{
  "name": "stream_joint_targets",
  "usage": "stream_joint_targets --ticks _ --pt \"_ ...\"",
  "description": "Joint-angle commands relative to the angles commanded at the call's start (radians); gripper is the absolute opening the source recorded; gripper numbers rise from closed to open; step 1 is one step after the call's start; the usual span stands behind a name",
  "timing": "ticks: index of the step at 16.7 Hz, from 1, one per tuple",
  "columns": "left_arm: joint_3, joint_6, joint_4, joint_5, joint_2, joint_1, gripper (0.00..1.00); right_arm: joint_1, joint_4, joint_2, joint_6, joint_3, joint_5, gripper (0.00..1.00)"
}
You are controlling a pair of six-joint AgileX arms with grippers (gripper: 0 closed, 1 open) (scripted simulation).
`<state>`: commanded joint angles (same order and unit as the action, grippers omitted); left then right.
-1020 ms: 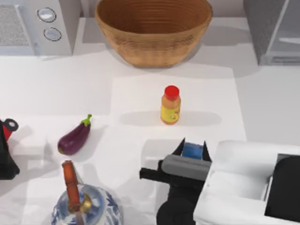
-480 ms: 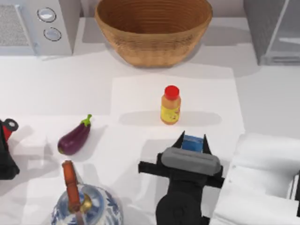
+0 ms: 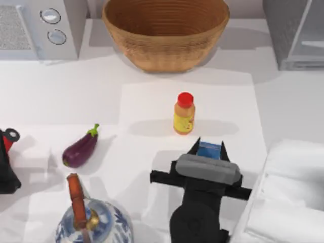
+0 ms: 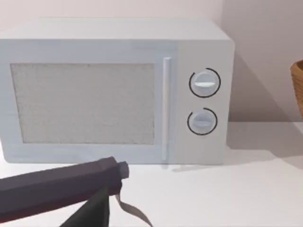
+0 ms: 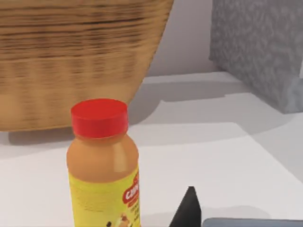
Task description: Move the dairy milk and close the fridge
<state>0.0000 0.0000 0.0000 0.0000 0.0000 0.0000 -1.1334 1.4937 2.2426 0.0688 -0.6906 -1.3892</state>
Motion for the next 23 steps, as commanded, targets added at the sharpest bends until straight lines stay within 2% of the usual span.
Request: stream_joint_targets --ticks 3,6,14,17,20,23 --pt "0.000 0.000 0.000 0.000 0.000 0.000 1.00 0.081 -0.016 -0.061 -0.006 0.012 0.093 0.00" --pt "0.000 0.000 0.000 0.000 0.000 0.000 1.00 0.228 -0.053 -0.166 -0.017 0.040 0.274 0.00" --pt "0.000 0.000 0.000 0.000 0.000 0.000 1.00 0.786 -0.232 -0.533 -0.047 0.181 0.985 0.00" --pt "0.000 0.000 0.000 0.000 0.000 0.000 1.00 0.972 -0.308 -0.648 -0.051 0.243 1.200 0.00" --pt "0.000 0.000 0.000 0.000 0.000 0.000 1.00 1.091 -0.364 -0.720 -0.053 0.288 1.321 0.00" --pt "0.000 0.000 0.000 0.000 0.000 0.000 1.00 1.119 -0.380 -0.738 -0.053 0.300 1.350 0.00"
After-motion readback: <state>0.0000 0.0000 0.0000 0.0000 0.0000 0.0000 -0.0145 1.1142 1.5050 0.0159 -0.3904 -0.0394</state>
